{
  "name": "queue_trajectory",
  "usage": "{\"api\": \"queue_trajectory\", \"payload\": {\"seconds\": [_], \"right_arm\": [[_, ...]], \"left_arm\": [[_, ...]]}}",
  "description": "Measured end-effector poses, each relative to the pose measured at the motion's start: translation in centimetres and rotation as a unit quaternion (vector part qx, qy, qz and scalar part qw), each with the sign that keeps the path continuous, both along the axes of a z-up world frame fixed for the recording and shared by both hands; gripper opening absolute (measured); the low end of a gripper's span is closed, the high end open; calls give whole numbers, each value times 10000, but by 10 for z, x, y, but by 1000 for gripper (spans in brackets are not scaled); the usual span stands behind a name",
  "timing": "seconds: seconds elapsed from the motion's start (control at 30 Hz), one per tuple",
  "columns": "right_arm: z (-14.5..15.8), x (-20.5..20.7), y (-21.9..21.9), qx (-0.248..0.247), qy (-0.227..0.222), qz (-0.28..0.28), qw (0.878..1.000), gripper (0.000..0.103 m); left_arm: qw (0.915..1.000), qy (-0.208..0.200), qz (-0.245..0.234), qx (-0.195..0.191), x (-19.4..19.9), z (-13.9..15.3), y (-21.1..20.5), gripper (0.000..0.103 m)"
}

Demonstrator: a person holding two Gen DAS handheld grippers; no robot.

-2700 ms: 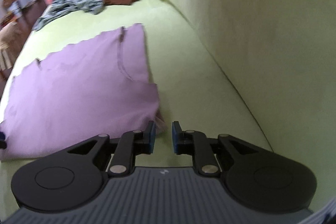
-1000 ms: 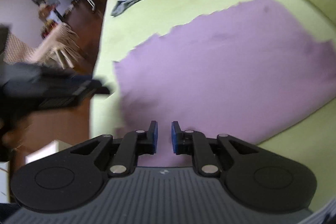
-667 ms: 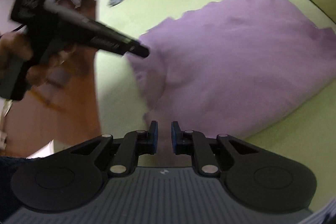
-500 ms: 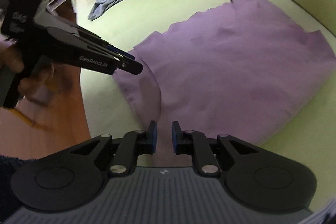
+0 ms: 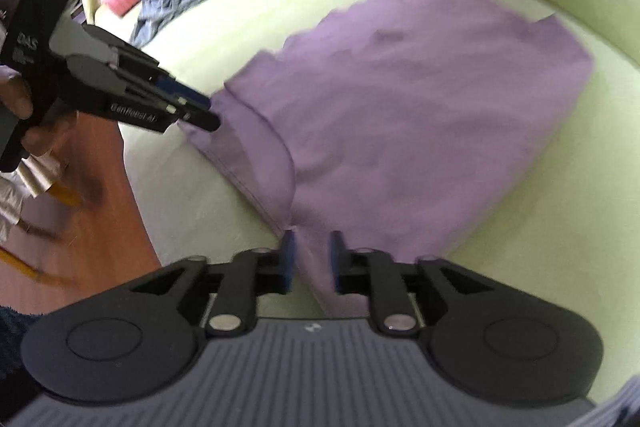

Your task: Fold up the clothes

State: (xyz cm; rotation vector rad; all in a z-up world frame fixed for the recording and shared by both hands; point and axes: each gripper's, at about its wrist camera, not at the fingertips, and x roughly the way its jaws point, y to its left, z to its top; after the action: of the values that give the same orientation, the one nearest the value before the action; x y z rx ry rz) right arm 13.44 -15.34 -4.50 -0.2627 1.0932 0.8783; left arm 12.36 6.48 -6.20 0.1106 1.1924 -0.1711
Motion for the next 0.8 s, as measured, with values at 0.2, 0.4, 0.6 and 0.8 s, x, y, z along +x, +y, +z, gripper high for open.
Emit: {"api": "queue_trajectory", "payload": {"seconds": [0.2, 0.4, 0.6, 0.8], "right_arm": [[-2, 3, -5, -38, 379, -230, 9990, 20], [15, 16, 3, 38, 543, -1416, 9884, 20], [17, -4, 4, -166, 601, -2022, 9774, 20], [14, -18, 0, -193, 549, -2618, 9634, 20]], "left_arm": [[9937, 996, -411, 299, 10, -1, -19, 32], [9909, 1310, 111, -284, 30, 7, 2, 35], [9930, 1155, -5, -237, 22, 8, 28, 37], [9939, 1063, 7, -301, 25, 10, 41, 44]]}}
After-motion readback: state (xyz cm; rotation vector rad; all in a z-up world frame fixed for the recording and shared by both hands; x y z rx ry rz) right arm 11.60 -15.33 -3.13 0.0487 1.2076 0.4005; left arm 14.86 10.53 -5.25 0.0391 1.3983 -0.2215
